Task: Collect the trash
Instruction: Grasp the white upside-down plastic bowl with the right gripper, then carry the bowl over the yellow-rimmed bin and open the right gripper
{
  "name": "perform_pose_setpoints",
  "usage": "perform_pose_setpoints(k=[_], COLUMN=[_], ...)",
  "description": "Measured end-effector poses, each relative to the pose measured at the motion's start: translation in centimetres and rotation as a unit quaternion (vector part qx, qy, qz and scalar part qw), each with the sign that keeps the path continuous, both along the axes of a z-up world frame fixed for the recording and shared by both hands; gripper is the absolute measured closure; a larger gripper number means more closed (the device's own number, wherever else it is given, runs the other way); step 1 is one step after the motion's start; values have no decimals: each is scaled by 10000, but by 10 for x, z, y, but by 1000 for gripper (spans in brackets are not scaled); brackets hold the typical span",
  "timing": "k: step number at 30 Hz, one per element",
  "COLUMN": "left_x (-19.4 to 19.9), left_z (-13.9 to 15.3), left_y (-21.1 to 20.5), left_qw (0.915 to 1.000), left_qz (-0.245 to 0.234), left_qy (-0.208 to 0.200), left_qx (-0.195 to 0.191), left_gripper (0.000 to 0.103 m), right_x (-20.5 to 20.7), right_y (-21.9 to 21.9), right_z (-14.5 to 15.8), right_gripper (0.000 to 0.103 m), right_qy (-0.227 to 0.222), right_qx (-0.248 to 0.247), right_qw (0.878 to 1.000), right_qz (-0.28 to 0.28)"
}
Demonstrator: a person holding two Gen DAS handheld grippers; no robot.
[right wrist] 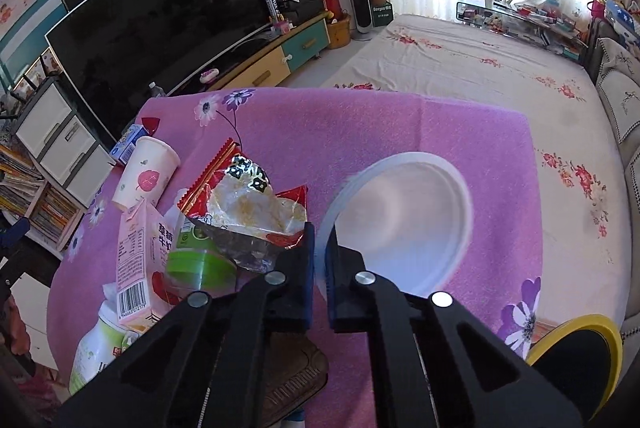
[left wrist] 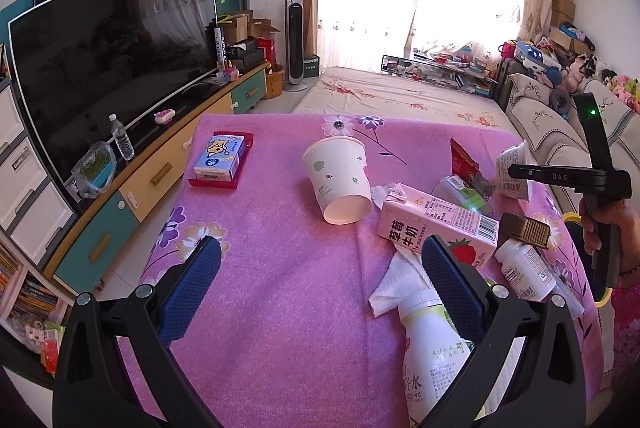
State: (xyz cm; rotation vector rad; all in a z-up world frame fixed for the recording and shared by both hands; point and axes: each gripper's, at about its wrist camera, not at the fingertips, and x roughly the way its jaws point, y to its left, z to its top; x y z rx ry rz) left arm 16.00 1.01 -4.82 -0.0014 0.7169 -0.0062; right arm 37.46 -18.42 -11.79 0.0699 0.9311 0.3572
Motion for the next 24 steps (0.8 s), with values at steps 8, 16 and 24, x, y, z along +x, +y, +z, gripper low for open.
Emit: perform_pose_setpoints(k=[8,16,24], left_x=[-11,-39,-55], left_z=[9,17,7], left_y=[-17,-44,-71], left_qw=[9998,9988,9985], left_qz=[-166,-449,-528], left_qy=[-123,-179,68], left_qx=[23,21,84], left_gripper=[4,4,4], right_x=[-60,-123,-118], right_y=[-27,-136,-199], right_z=[50,26,-71], right_gripper=[98,98,97], right_qy=[-586,-41,986], right_qx=[13,-731,-1116], right_qw=[9983,9925,9769], right_qz=[-73,-981,-1532])
